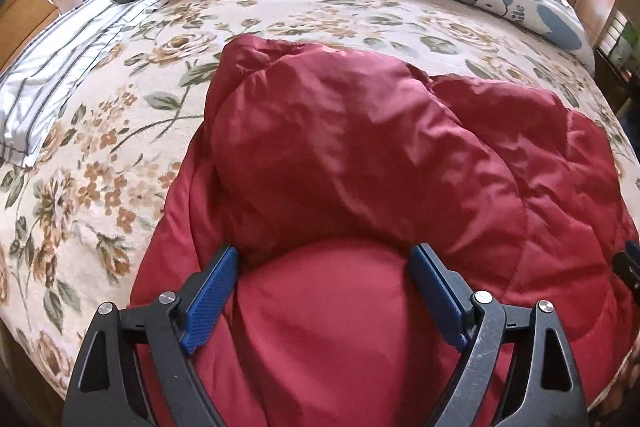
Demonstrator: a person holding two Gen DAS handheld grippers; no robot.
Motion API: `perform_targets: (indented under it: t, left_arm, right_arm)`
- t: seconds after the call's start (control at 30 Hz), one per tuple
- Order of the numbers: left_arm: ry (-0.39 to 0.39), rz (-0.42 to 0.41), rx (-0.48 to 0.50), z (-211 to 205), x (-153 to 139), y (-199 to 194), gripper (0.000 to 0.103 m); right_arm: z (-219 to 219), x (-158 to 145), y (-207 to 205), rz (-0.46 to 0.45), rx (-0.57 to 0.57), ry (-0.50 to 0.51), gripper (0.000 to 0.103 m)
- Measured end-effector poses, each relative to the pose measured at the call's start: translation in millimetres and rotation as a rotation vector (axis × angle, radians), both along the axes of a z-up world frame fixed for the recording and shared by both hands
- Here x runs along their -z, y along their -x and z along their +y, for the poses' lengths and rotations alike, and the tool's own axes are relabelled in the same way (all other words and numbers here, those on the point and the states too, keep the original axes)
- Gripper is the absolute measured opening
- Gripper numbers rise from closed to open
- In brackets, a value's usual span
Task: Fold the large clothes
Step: 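Press and smooth the folded red jacket flat with both tools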
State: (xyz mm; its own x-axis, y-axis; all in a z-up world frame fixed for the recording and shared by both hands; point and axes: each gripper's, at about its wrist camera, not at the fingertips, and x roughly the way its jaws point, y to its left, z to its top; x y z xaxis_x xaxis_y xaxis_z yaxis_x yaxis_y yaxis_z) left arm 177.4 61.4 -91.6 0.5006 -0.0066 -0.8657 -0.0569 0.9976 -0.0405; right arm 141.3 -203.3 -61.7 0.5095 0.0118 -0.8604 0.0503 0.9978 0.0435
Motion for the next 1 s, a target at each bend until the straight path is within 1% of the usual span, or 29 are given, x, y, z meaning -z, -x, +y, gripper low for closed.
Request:
perform_targets:
  t: [0.07, 0.2, 0.23, 0.37, 0.5, 0.63, 0.83, 0.93, 1.0]
  left_arm:
    - [0.002, 0.004, -0.006, 1.7, 1.5, -6.7, 0.088]
    - [0.015, 0.019, -0.029, 10.8, 8.9, -22.8, 0.088]
    - [0.023, 0.024, -0.036, 13.3, 11.6, -27.2, 0.088]
    - [0.043, 0.039, -0.059, 20.1, 22.8, -41.3, 0.088]
    - [0.051, 0.027, -0.063, 22.6, 24.8, -40.9, 0.088]
    - [0.073, -0.008, -0.059, 26.1, 9.7, -20.8, 0.086]
    - [0.120, -0.073, -0.002, 23.0, -21.7, 40.7, 0.086]
    - [0.115, -0.082, 0.038, 14.9, -29.7, 66.9, 0.086]
    - [0.095, -0.054, 0.058, 7.4, -25.8, 77.2, 0.086]
  right_arm:
    - [-9.2, 10.0, -10.2, 0.032, 0.017, -0.027, 0.083]
    - [-29.0, 27.7, -18.6, 0.042, 0.065, -0.071, 0.083]
    - [-31.5, 29.9, -19.0, 0.041, 0.075, -0.084, 0.083]
    - [-31.4, 32.6, -17.6, 0.028, 0.089, -0.077, 0.083]
    - [-31.4, 33.6, -16.4, 0.020, 0.091, -0.078, 0.083]
    - [-32.1, 34.2, -15.9, 0.020, 0.086, -0.075, 0.084]
    - [-32.9, 34.3, -15.9, 0.017, 0.087, -0.076, 0.084]
    - [-32.5, 34.3, -14.6, 0.013, 0.088, -0.079, 0.084]
    - [-32.5, 34.1, -14.2, 0.011, 0.088, -0.080, 0.084]
